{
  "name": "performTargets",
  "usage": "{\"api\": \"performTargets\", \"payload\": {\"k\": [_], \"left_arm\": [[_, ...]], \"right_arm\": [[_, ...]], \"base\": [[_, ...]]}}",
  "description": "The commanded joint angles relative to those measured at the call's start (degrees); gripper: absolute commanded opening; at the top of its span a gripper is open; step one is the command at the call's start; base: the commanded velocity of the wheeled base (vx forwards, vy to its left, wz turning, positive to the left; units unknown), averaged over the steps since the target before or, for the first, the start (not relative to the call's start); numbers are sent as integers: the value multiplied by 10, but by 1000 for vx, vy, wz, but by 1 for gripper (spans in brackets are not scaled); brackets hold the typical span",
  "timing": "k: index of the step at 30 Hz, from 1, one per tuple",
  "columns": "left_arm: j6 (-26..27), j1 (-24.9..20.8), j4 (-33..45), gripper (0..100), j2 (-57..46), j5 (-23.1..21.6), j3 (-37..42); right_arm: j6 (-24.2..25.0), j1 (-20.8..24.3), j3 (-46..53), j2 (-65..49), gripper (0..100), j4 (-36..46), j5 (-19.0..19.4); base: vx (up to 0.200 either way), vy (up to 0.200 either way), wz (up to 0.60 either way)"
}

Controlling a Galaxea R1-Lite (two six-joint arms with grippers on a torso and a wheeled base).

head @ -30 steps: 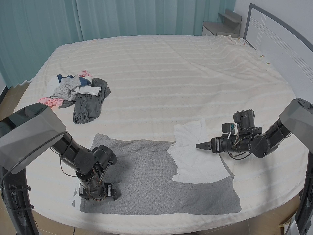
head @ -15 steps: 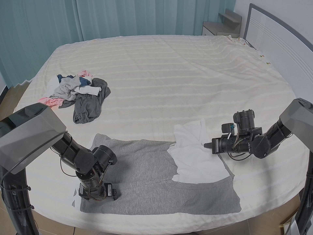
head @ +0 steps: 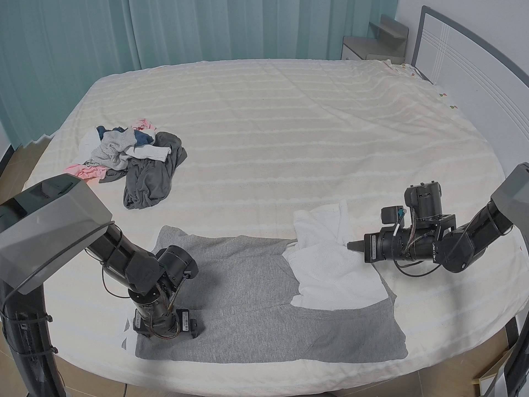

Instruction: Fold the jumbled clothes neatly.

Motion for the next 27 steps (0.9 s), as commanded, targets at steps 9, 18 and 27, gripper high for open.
{"api": "performTargets", "payload": {"k": [9, 18, 27], "left_arm": [[-5, -2, 0, 100, 3, 1, -1], [-5, -2, 0, 100, 3, 1, -1], [-5, -2, 0, 100, 3, 1, -1]], "right_arm": [[24, 13, 168, -74, 0, -106, 4], [24, 6, 231, -108, 0, -105, 26], [16, 10, 315, -88, 0, -104, 36]], "base": [[0, 0, 0], [0, 0, 0], [0, 0, 0]]}}
